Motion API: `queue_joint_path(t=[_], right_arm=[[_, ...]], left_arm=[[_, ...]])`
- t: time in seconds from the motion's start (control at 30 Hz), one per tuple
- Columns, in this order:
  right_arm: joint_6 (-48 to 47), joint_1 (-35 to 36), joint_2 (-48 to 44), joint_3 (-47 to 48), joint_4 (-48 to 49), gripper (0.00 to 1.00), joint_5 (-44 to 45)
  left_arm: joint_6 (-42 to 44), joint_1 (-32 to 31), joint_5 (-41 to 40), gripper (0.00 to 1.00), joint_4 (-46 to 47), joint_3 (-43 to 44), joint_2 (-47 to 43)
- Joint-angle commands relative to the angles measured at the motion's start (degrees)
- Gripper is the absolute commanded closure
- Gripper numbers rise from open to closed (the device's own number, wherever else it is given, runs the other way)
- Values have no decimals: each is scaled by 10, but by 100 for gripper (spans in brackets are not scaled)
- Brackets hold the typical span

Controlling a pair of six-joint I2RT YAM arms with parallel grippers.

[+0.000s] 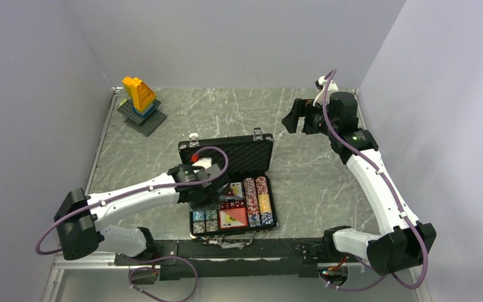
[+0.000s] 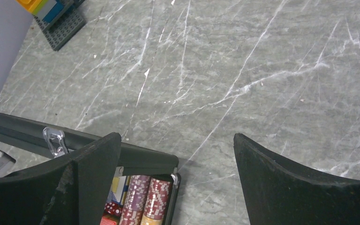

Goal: Pack up texas hold em set

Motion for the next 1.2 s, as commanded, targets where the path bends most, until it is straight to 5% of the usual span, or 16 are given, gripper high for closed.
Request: queue_joint_path(t=[0.0,0.73,1.0,1.17], right_arm=[[1,-4,-9,2,21,6,-6],[-1,-6,-8,1,20,6,1],[-2,-8,-4,3,20,6,3],[-2,-8,-2,3,19,6,3]], left_arm=[[10,-21,8,57,29,35,20],[70,-64,76,51,87,79,122],[79,-65,78,29,90,82,125],[80,-65,71,23,86,85,123]])
